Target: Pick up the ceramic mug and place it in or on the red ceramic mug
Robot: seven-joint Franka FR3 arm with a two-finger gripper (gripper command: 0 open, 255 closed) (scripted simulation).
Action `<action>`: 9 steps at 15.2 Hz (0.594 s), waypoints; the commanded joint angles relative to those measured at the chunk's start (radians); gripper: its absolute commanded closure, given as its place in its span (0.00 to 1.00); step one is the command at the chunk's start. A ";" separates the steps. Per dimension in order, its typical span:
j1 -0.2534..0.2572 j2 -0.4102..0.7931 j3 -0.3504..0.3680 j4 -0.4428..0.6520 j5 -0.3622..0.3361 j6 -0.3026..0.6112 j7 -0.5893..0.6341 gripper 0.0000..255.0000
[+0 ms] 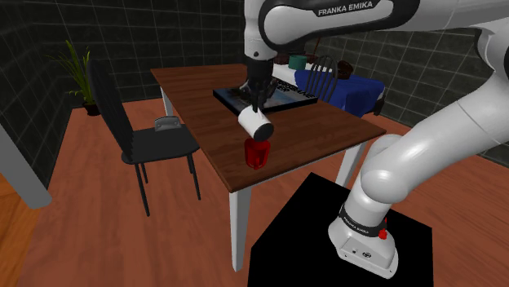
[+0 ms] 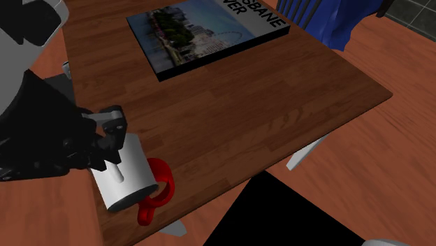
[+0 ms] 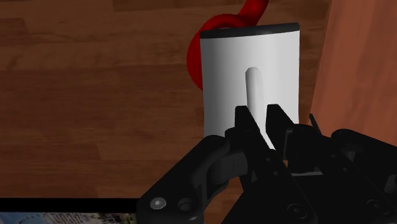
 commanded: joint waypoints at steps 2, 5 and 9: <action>0.000 0.000 0.001 -0.042 -0.001 0.042 0.004 1.00; 0.001 0.002 0.002 -0.080 -0.001 0.082 0.010 1.00; 0.001 0.006 0.005 -0.121 -0.002 0.127 0.016 1.00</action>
